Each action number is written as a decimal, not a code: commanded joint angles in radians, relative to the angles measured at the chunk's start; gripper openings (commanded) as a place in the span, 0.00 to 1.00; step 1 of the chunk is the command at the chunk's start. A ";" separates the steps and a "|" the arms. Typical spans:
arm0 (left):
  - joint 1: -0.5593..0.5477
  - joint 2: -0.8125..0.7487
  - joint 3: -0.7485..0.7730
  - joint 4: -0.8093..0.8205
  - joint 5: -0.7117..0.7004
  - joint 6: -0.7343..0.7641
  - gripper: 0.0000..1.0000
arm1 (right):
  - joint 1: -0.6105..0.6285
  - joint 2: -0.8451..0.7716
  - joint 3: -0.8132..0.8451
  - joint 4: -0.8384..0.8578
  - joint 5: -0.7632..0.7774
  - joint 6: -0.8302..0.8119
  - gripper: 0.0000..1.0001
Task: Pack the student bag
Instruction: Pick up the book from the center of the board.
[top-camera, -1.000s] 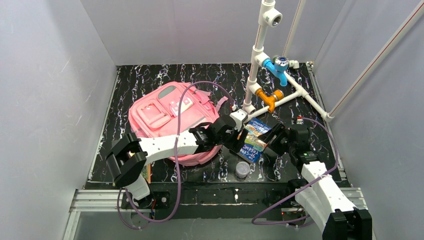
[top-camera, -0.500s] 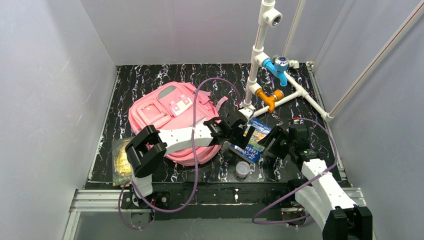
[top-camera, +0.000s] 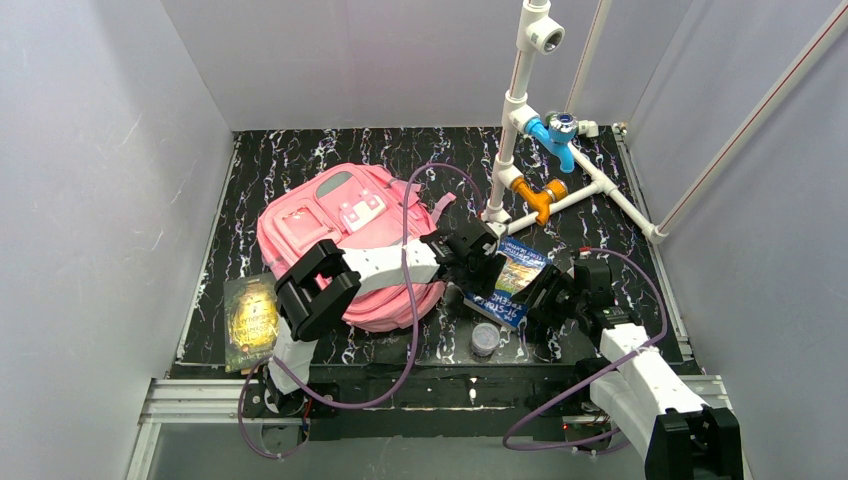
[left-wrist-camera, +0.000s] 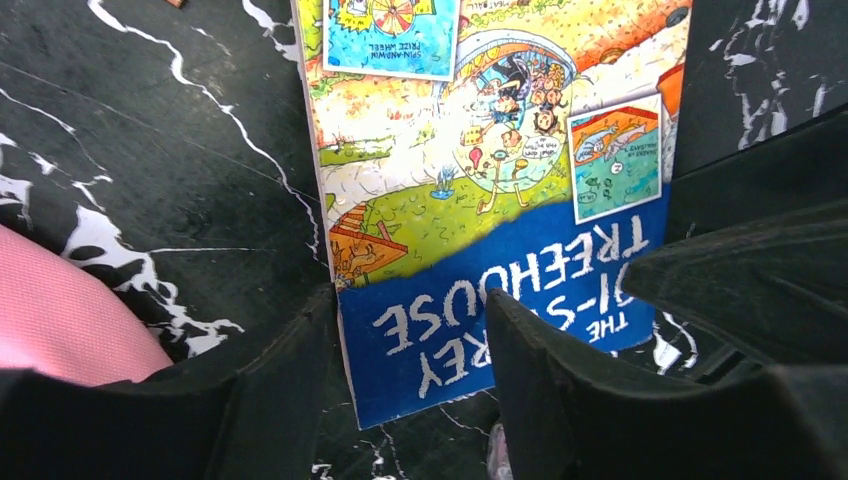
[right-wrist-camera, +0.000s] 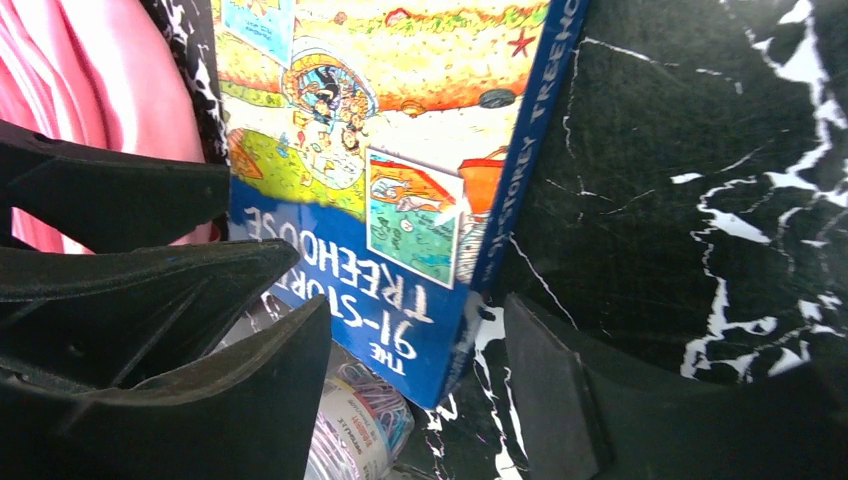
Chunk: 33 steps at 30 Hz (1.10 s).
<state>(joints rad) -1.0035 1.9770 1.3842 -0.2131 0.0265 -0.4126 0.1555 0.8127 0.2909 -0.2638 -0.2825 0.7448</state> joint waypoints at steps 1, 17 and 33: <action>-0.001 -0.046 0.012 0.017 0.081 -0.057 0.50 | -0.001 -0.006 -0.053 0.137 -0.069 0.061 0.63; 0.056 -0.137 -0.077 0.255 0.288 -0.363 0.31 | -0.001 -0.035 -0.103 0.171 -0.080 0.105 0.42; 0.129 -0.121 -0.032 0.178 0.384 -0.421 0.00 | -0.001 -0.110 0.029 -0.113 0.106 0.032 0.82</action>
<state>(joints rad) -0.8944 1.9015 1.3071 -0.0444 0.2955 -0.7746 0.1528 0.7502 0.2554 -0.2535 -0.2615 0.8082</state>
